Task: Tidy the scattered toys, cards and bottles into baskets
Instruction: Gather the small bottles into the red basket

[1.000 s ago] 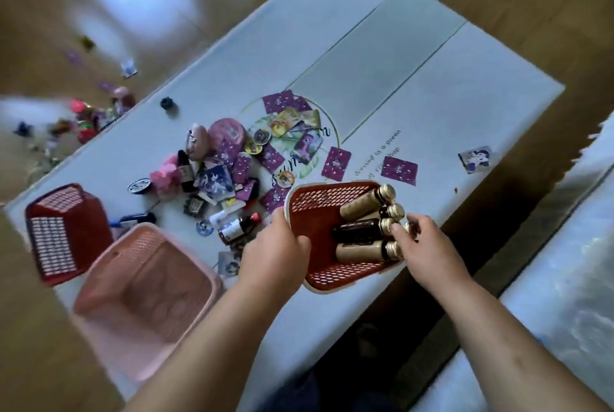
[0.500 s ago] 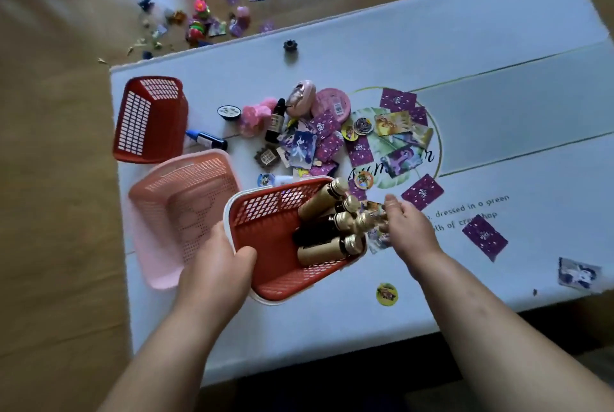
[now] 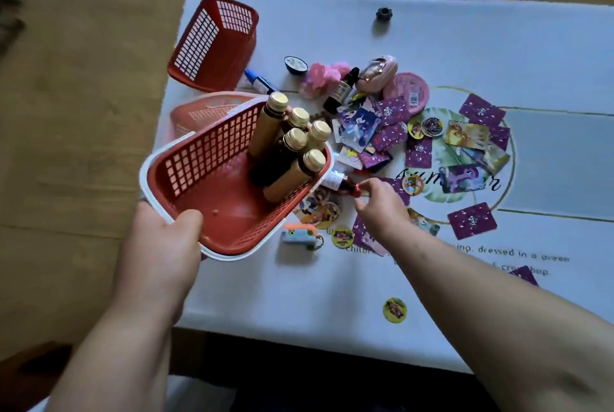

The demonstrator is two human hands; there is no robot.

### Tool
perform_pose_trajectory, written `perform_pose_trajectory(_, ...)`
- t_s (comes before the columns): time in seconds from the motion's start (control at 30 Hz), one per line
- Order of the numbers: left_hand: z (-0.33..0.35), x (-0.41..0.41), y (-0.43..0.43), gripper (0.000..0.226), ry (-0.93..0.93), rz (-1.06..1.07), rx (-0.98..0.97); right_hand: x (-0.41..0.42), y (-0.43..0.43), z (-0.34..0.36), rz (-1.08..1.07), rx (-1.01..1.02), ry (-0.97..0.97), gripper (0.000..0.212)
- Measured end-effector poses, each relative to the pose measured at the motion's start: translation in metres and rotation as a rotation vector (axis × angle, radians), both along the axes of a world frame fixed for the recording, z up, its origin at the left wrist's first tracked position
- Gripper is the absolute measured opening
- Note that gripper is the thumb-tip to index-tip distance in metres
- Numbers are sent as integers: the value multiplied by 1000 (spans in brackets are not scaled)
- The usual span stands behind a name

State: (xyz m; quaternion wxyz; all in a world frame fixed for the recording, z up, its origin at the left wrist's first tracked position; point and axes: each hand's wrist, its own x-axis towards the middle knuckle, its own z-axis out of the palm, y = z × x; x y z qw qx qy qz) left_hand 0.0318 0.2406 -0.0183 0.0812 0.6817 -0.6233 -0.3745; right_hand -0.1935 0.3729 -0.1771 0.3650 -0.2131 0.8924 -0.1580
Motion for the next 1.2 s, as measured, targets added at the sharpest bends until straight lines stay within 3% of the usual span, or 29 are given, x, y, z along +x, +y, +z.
perform_pose_trajectory(0.3, -19, 28, 6, 29, -45, 85, 15, 6, -19, -46, 10, 81, 25, 36)
perform_pose_trajectory(0.47, -17, 23, 1, 37, -99, 60, 15, 7, -13, -21, -274, -186, 11, 34)
perform_pose_trajectory(0.57, -6, 14, -3, 35, -149, 4, -11, 1, -7, 13, -427, -460, 44, 33)
perform_pose_trajectory(0.67, 3, 8, -6, 29, -202, -35, -19, 1, -13, 61, -400, -671, 73, 31)
perform_pose_trajectory(0.73, 12, 4, -10, 23, -201, -76, -3, 10, -24, 98, -237, -748, 58, 33)
perform_pose_trajectory(0.87, 18, 3, -18, 30, -188, -154, 48, 37, -51, 131, 212, -607, 176, 40)
perform_pose_trajectory(1.0, 23, 11, -39, 40, -118, -219, 126, 59, -76, 138, 397, -441, 310, 39)
perform_pose_trajectory(1.1, 26, 26, -70, 44, -53, -288, 159, 80, -100, 146, 360, -381, 376, 42)
perform_pose_trajectory(1.2, 29, 43, -109, 38, -38, -383, 160, 105, -125, 149, 186, -357, 399, 44)
